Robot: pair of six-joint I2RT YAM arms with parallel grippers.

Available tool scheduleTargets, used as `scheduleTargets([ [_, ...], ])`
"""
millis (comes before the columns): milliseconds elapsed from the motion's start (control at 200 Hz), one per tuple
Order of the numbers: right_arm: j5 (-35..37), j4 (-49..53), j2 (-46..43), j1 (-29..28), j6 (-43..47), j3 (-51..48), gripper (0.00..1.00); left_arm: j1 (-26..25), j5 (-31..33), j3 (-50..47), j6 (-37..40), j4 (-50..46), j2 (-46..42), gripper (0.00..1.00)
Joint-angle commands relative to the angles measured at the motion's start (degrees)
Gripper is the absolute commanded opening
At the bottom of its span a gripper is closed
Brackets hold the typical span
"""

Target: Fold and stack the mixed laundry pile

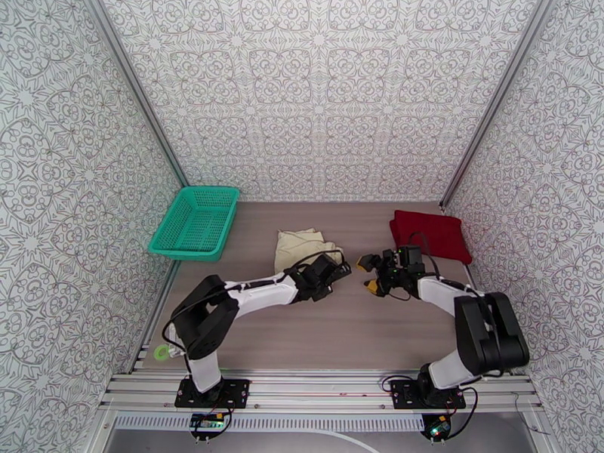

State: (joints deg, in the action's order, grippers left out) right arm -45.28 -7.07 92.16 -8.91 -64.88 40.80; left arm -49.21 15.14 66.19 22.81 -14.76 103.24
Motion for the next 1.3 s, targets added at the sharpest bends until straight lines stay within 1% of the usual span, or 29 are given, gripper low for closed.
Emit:
scheduleTargets([
  [0, -1.9, -14.4, 4.6, -2.8, -12.0, 0.8, 0.90, 0.7, -2.0, -1.4, 0.8, 3.8, -2.3, 0.00],
  [75, -1.3, -21.6, 8.5, -5.0, -18.1, 1.9, 0.91, 0.8, -2.3, -2.0, 0.8, 4.1, -2.8, 0.00],
  [175, -0.1, -28.7, 13.4, -7.6, -24.9, 4.7, 0.91, 0.9, -3.0, -2.9, 0.8, 4.6, -3.4, 0.00],
  [250, 0.7, -30.7, 16.0, -8.7, -27.3, 7.0, 0.91, 1.0, -3.3, -3.6, 0.7, 5.1, -4.0, 0.00],
  [495, 1.4, -23.3, 21.2, -11.9, -24.3, 14.0, 0.92, 1.7, -3.8, -5.3, 0.6, 7.0, -5.7, 0.00],
  [645, 0.4, -21.5, 22.7, -12.7, -21.8, 13.8, 0.92, 2.4, -4.4, -6.0, 0.3, 7.9, -6.6, 0.00],
  [725, -0.4, -19.3, 23.0, -12.7, -18.8, 13.9, 0.91, 2.5, -4.6, -6.3, 0.5, 7.9, -7.0, 0.00],
  [870, -1.7, -19.1, 24.0, -12.7, -16.4, 15.8, 0.90, 2.7, -5.5, -7.0, 0.7, 8.2, -7.6, 0.00],
  [995, -2.6, -19.2, 25.8, -12.8, -15.4, 18.5, 0.83, 2.5, -6.5, -7.5, 0.5, 8.0, -8.0, 0.00],
  [1175, -2.8, -14.6, 28.1, -12.8, -10.8, 22.3, 0.75, 2.4, -7.4, -8.8, 0.3, 8.7, -9.1, 0.00],
  [1295, -2.8, -10.7, 28.5, -12.8, -6.4, 24.2, 0.63, 2.3, -7.6, -9.4, 0.3, 8.7, -9.7, 0.00],
])
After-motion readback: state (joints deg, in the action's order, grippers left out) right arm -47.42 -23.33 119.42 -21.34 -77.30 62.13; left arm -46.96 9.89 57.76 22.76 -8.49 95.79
